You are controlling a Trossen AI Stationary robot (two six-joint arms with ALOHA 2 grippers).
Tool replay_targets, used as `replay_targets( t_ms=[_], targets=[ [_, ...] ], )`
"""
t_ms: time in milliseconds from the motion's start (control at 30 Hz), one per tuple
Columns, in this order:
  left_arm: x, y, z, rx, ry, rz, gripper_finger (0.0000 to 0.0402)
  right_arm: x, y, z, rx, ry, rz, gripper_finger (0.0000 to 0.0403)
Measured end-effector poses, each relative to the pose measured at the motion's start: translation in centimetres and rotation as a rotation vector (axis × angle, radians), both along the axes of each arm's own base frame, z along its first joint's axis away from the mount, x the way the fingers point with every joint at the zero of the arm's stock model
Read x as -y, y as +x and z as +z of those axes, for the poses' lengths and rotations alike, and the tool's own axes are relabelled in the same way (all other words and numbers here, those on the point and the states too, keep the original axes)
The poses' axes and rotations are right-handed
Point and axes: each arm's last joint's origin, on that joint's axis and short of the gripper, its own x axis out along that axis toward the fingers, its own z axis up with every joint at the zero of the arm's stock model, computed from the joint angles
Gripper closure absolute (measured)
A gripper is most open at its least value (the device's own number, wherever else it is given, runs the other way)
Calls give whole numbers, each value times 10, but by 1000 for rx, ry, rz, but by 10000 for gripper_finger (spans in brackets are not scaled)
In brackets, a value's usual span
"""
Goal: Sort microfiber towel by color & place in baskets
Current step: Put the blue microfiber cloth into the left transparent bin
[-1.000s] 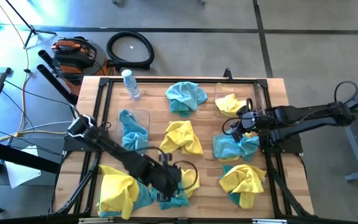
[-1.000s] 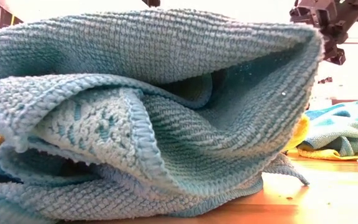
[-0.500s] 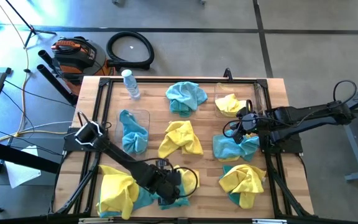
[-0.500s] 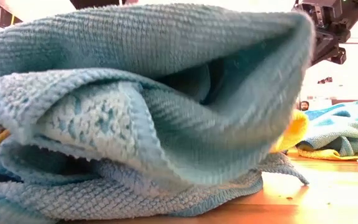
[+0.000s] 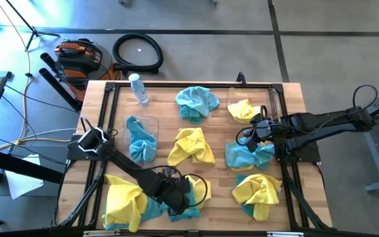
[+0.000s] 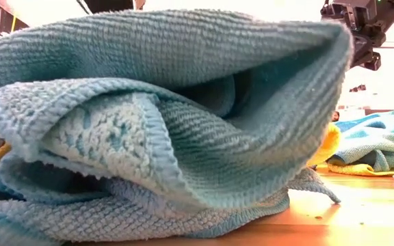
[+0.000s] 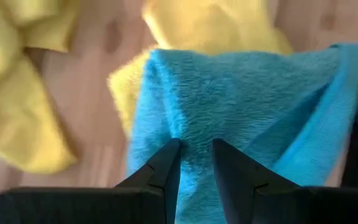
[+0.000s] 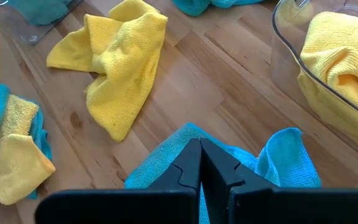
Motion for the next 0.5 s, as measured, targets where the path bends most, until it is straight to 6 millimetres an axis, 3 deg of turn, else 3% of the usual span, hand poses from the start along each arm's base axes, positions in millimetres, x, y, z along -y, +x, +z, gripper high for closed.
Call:
replay_targets(
  t_ms=[233, 433, 500],
  targets=[
    [1, 0, -12, -16, -55, 20, 323, 0, 0, 0, 0, -2, -1, 403],
    [1, 0, -12, -10, -55, 4, 391, 0, 0, 0, 0, -3, -1, 403],
    [1, 0, -12, -10, -54, 4, 395, 0, 0, 0, 0, -3, -1, 403]
  ],
)
